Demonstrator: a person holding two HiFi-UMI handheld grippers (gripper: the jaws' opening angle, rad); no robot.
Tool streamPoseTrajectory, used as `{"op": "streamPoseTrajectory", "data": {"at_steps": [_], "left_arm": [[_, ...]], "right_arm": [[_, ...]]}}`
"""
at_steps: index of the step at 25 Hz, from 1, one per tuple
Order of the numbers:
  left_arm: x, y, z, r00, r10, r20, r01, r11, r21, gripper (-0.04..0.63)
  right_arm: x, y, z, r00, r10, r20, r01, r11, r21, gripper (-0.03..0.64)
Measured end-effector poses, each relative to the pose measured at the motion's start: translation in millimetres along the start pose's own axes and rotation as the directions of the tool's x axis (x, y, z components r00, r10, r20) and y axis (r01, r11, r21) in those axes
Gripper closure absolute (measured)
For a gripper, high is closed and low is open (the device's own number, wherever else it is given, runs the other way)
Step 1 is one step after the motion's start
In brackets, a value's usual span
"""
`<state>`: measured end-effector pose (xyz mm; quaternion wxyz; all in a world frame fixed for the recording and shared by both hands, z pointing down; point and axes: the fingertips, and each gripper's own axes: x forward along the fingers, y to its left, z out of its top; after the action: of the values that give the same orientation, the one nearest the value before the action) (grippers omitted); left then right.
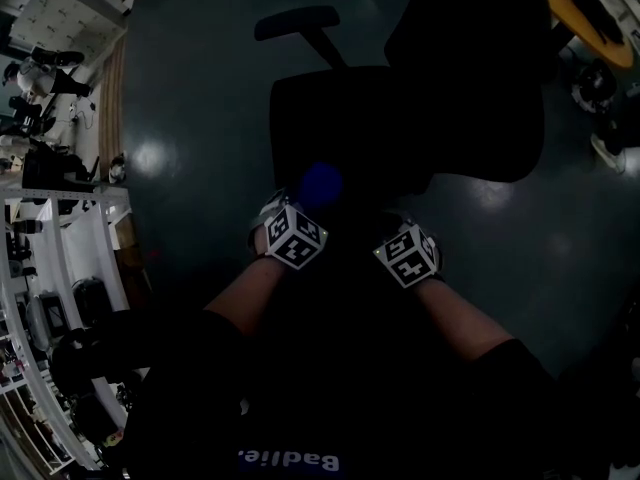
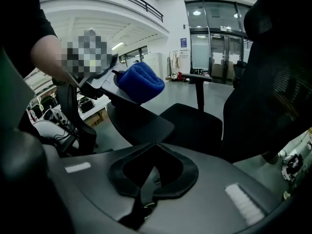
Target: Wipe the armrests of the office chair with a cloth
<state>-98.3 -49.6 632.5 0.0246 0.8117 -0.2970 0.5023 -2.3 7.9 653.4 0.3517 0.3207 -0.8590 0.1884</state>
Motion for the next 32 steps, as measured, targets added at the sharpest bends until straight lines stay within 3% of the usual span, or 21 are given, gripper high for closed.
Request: {"op": "streamPoseTrajectory", "data": {"at_steps": [11,21,26,32], "left_arm": [[19,-50,70,0.998,-0.052,0.045,0.053,0.998,-0.02,0.466],[15,-83,129,0.984,-0.088,0.154,0.105,0.989,-0.108,0.465],[-35,-47,91,0.985,0.014,0.173,0.015,0.985,-0.169,0.465],[-78,6,-9,0.985,0.165,0.056,-0.145,0.956,-0.254,0.465]], "right_arm": [[-7,6,3,0.996,0.085,0.018,-0.083,0.995,-0.059,0.615],[-16,6,-9,0.985,0.173,0.006,-0.172,0.979,-0.11,0.614],[-15,5,-2,0.987,0.158,0.013,-0.156,0.982,-0.11,0.614],[-8,-15,-5,0.995,0.097,0.01,-0.096,0.994,-0.053,0.614]]}}
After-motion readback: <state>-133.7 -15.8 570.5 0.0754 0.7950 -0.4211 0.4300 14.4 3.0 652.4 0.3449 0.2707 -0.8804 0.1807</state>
